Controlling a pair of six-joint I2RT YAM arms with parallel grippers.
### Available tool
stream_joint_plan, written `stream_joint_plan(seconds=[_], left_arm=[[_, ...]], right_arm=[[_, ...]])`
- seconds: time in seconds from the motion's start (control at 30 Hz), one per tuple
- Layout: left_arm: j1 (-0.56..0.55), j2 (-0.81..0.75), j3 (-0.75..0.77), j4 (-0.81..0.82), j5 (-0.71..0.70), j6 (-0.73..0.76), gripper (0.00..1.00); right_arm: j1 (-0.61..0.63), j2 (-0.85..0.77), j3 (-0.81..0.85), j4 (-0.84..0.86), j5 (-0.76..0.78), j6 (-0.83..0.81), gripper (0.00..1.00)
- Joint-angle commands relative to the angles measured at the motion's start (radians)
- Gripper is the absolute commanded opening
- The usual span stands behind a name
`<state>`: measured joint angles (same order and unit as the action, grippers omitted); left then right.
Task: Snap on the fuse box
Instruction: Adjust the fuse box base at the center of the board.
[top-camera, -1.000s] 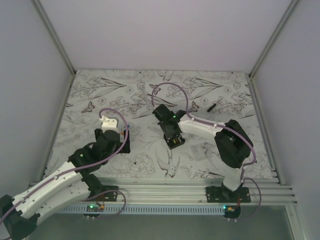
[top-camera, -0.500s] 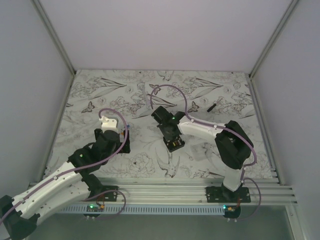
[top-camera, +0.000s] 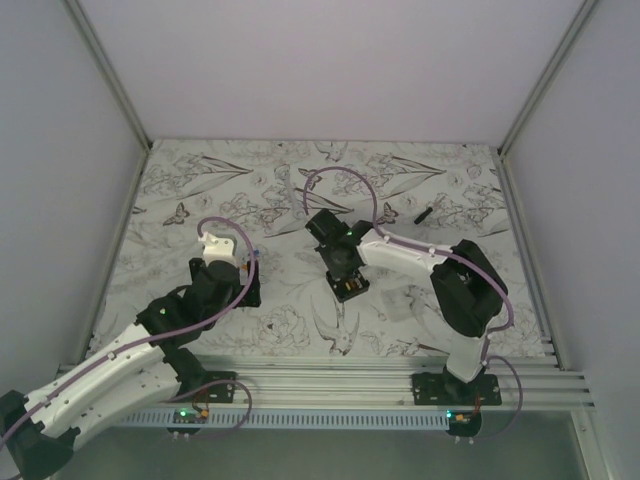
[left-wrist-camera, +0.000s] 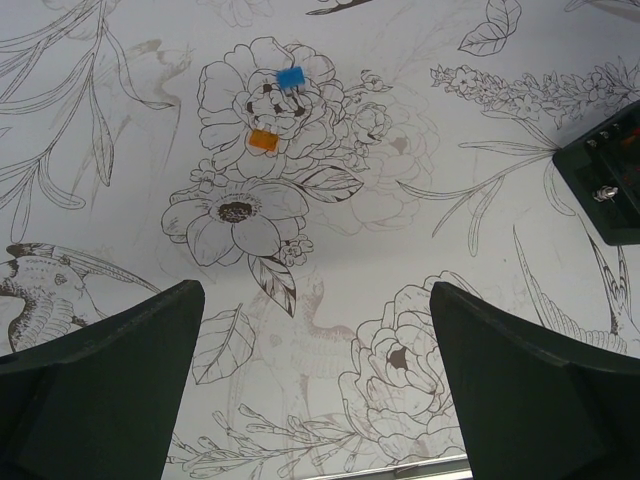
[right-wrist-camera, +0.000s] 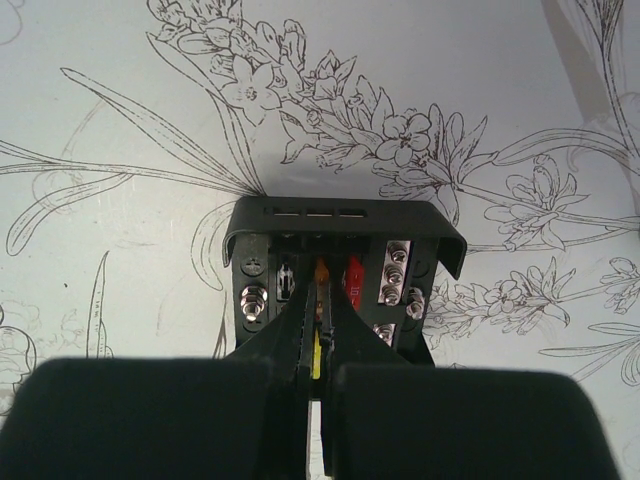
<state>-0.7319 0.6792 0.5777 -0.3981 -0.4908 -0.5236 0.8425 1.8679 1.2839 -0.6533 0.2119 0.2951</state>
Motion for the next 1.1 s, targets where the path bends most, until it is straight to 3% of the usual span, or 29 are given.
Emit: stream_joint_plan(seconds=[0.0,0.07,0.17,0.53,0.67,1.07], left_arm=[[0.005,-0.016,-0.011,-0.026,0.007,-0.007,1.00],[0.005,-0.024,-0.012,-0.027,0.009,-0.007,1.00],[0.005,-0.032,-0.013,-0.027,0.009,-0.006,1.00],[0.005,-0.027,-0.013,-0.028,0.004,-0.009,1.00],[0.005,-0.022,-0.013,-0.028,0.003,-0.009,1.00],[0.005,0.022,-0.003,-0.027,0.006,-0.011,1.00]], right_arm=[[0.017,0.087,-0.094,-0.105,-0.043,0.021,0.03],[0.027,0.056,-0.067,-0.111,-0.035,0.027,0.18],[0.039,0.021,-0.033,-0.119,0.000,0.035,0.24],[0.079,-0.095,0.051,-0.114,0.037,0.045,0.25],[0.075,-0.149,0.040,-0.093,0.041,0.041,0.36],[-0.150,-0.231,-0.159,-0.006,0.077,0.014,0.41]])
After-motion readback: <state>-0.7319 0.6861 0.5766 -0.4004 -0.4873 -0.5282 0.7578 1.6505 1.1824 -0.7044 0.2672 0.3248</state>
